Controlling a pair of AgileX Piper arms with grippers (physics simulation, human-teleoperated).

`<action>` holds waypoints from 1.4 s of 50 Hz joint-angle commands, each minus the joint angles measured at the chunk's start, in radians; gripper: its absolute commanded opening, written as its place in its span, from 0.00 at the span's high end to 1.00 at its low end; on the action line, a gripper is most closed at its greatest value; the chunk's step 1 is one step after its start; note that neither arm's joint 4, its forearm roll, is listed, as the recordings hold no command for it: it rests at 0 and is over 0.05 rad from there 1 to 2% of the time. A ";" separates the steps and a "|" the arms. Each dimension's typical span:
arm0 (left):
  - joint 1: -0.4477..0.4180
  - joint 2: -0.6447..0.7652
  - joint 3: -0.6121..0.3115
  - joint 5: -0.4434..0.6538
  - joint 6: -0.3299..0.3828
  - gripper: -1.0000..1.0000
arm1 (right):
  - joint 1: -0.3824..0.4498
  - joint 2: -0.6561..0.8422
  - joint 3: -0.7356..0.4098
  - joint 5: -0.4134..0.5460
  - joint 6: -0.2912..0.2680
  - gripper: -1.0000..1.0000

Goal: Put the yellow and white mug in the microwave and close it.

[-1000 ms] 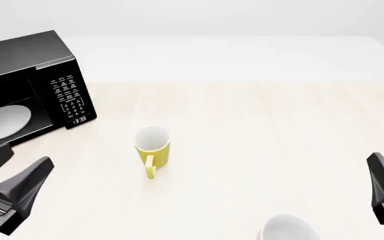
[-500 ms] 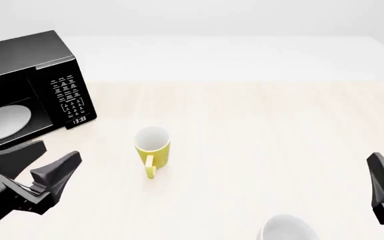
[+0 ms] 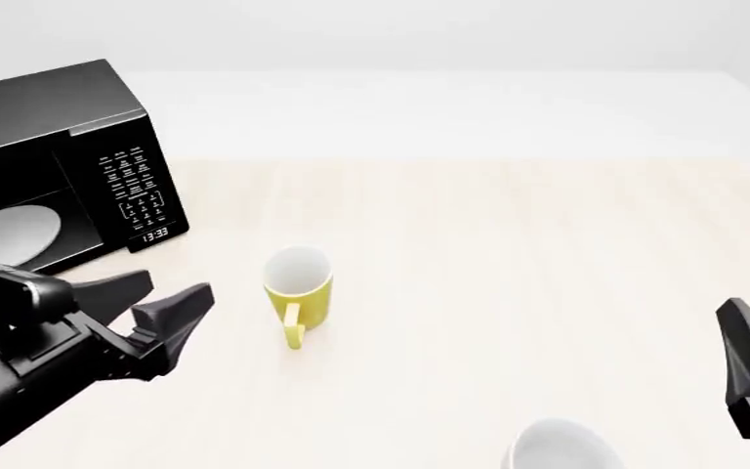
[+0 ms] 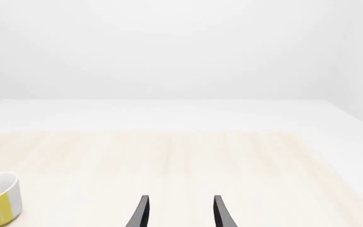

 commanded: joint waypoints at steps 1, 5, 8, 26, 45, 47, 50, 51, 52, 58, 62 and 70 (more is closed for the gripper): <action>-0.017 0.180 -0.017 -0.128 -0.047 0.00 | 0.000 0.000 0.000 0.000 0.000 0.00; -0.016 0.242 -0.019 -0.172 -0.059 0.00 | 0.000 0.000 0.000 0.000 0.000 0.00; -0.019 0.275 -0.020 -0.197 -0.064 0.00 | 0.000 0.000 0.000 0.000 0.000 0.00; -0.024 0.491 -0.032 -0.336 -0.111 0.00 | 0.000 0.000 0.000 0.000 0.000 0.00; -0.057 0.691 -0.063 -0.459 -0.182 0.00 | 0.000 0.000 0.000 0.000 0.000 0.00; -0.058 0.707 -0.068 -0.466 -0.184 0.00 | 0.000 0.000 0.000 0.000 0.000 0.00; -0.060 0.742 -0.074 -0.485 -0.185 0.00 | 0.000 0.000 0.000 0.000 0.000 0.00; -0.061 0.752 -0.076 -0.490 -0.187 0.00 | 0.000 0.000 0.000 0.000 0.000 0.00; -0.063 0.757 -0.078 -0.492 -0.188 0.00 | 0.000 0.000 0.000 0.000 0.000 0.00; -0.070 0.800 -0.092 -0.509 -0.198 0.00 | 0.000 0.000 0.000 0.000 0.000 0.00; -0.076 0.828 -0.099 -0.522 -0.204 0.00 | 0.000 0.000 0.000 0.000 0.000 0.00; -0.095 0.877 -0.121 -0.525 -0.196 0.00 | 0.000 0.000 0.000 0.000 0.000 0.00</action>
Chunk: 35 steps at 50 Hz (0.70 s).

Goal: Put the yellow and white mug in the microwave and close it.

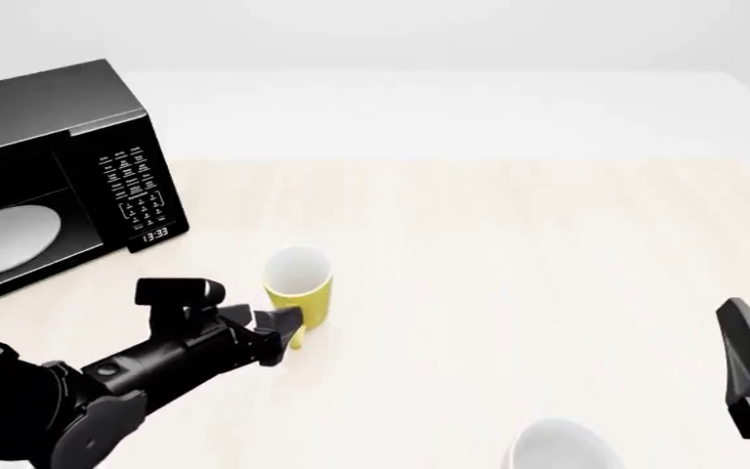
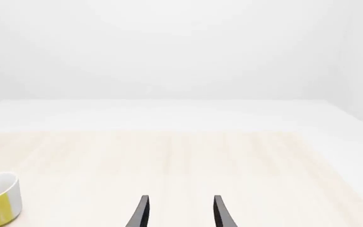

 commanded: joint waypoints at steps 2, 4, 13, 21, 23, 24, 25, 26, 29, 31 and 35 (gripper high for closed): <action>-0.020 0.093 -0.031 -0.026 0.001 0.00 | 0.000 0.000 0.000 0.000 0.000 0.00; -0.020 0.112 -0.034 -0.031 0.002 0.00 | 0.000 0.000 0.000 0.000 0.000 0.00; -0.027 0.144 -0.043 -0.036 0.003 0.00 | 0.000 0.000 0.000 0.000 0.000 0.00; -0.026 0.179 -0.051 -0.040 0.007 0.00 | 0.000 0.000 0.000 0.000 0.000 0.00; -0.027 0.182 -0.052 -0.039 0.007 0.00 | 0.000 0.000 0.000 0.000 0.000 0.00; -0.027 0.183 -0.052 -0.039 0.007 0.00 | 0.000 0.000 0.000 0.000 0.000 0.00; -0.026 0.184 -0.053 -0.038 0.008 0.00 | 0.000 0.000 0.000 0.000 0.000 0.00; -0.029 0.184 -0.051 -0.040 0.005 0.00 | 0.000 0.000 0.000 0.000 0.000 0.00; -0.029 0.163 -0.041 -0.044 -0.002 1.00 | 0.000 0.000 0.000 0.000 0.000 0.00; -0.024 0.150 -0.037 -0.040 0.004 1.00 | 0.000 0.000 0.000 0.000 0.000 0.00; -0.022 0.122 -0.023 -0.040 0.009 1.00 | 0.000 0.000 0.000 0.000 0.000 0.00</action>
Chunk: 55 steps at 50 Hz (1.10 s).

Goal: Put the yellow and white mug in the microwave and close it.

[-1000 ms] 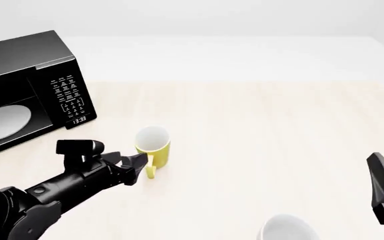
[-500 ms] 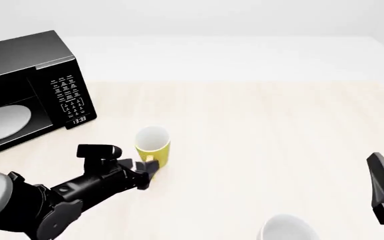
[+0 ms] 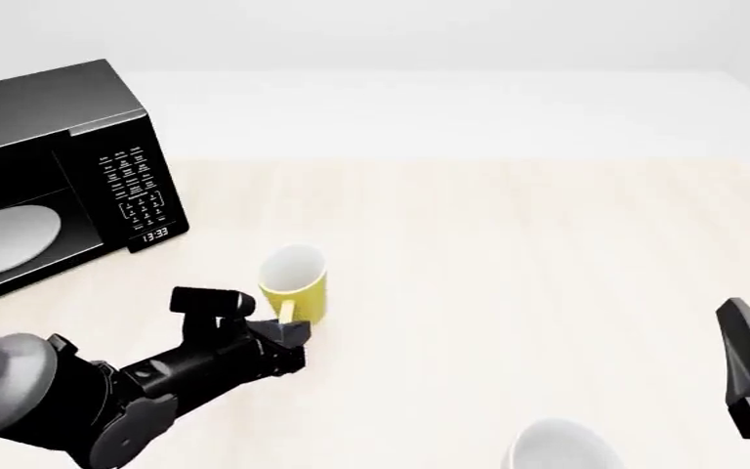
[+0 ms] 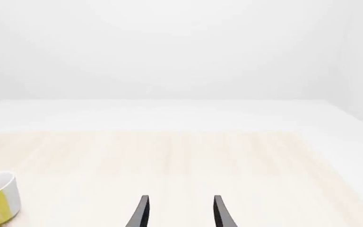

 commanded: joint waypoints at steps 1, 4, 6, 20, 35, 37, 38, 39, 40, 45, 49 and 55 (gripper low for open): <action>0.023 -0.020 0.027 0.009 0.023 1.00 | 0.000 0.000 0.000 0.000 0.000 0.00; 0.025 -0.039 0.035 0.012 0.028 1.00 | 0.000 0.000 0.000 0.000 0.000 0.00; 0.027 -0.049 0.041 0.014 0.029 1.00 | 0.000 0.000 0.000 0.000 0.000 0.00; 0.063 -0.203 0.096 0.070 0.066 1.00 | 0.000 0.000 0.000 0.000 0.000 0.00; 0.127 -0.476 0.141 0.214 0.148 1.00 | 0.000 0.000 0.000 0.000 0.000 0.00; 0.138 -0.504 0.144 0.232 0.156 1.00 | 0.000 0.000 0.000 0.000 0.000 0.00; 0.147 -0.523 0.147 0.245 0.162 1.00 | 0.000 0.000 0.000 0.000 0.000 0.00; 0.149 -0.537 0.148 0.254 0.164 1.00 | 0.000 0.000 0.000 0.000 0.000 0.00; 0.153 -0.554 0.150 0.264 0.170 1.00 | 0.000 0.000 0.000 0.000 0.000 0.00; 0.204 -0.654 0.167 0.330 0.194 1.00 | 0.000 0.000 0.000 0.000 0.000 0.00; 0.235 -0.698 0.173 0.362 0.197 1.00 | 0.000 0.000 0.000 0.000 0.000 0.00; 0.281 -0.771 0.175 0.420 0.207 1.00 | 0.000 0.000 0.000 0.000 0.000 0.00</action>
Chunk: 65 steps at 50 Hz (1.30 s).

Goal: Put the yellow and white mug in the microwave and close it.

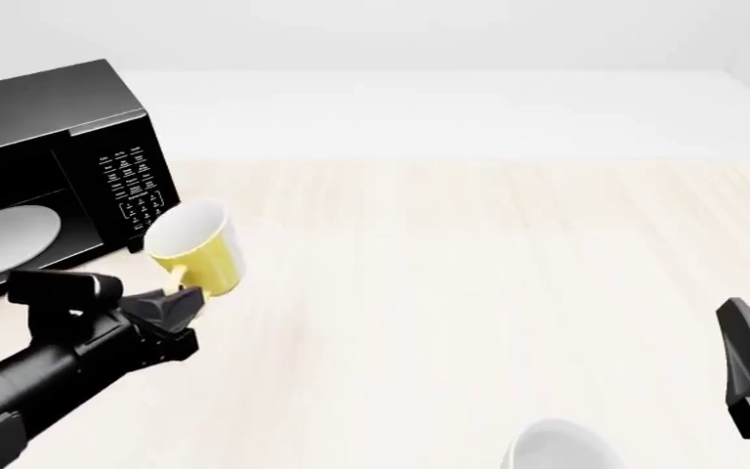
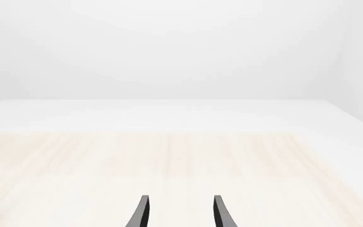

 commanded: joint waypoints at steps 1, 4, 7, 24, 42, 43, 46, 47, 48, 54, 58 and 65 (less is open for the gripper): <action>0.085 -0.157 0.013 0.108 0.035 1.00 | 0.000 0.000 0.000 0.000 0.000 0.00; 0.104 -0.185 0.013 0.131 0.036 1.00 | 0.000 0.000 0.000 0.000 0.000 0.00; 0.146 -0.221 0.017 0.156 0.041 1.00 | 0.000 0.000 0.000 0.000 0.000 0.00; 0.301 -0.298 0.032 0.204 0.043 1.00 | 0.000 0.000 0.000 0.000 0.000 0.00; 0.501 -0.309 0.052 0.192 0.058 1.00 | 0.000 0.000 0.000 0.000 0.000 0.00; 0.509 -0.308 0.051 0.192 0.057 1.00 | 0.000 0.000 0.000 0.000 0.000 0.00; 0.530 -0.307 0.051 0.187 0.060 1.00 | 0.000 0.000 0.000 0.000 0.000 0.00; 0.530 -0.307 0.051 0.187 0.060 1.00 | 0.000 0.000 0.000 0.000 0.000 0.00; 0.544 -0.306 0.050 0.184 0.062 1.00 | 0.000 0.000 0.000 0.000 0.000 0.00; 0.581 -0.292 0.049 0.166 0.067 1.00 | 0.000 0.000 0.000 0.000 0.000 0.00; 0.607 -0.259 0.049 0.137 0.067 1.00 | 0.000 0.000 0.000 0.000 0.000 0.00; 0.633 -0.212 0.038 0.101 0.070 1.00 | 0.000 0.000 0.000 0.000 0.000 0.00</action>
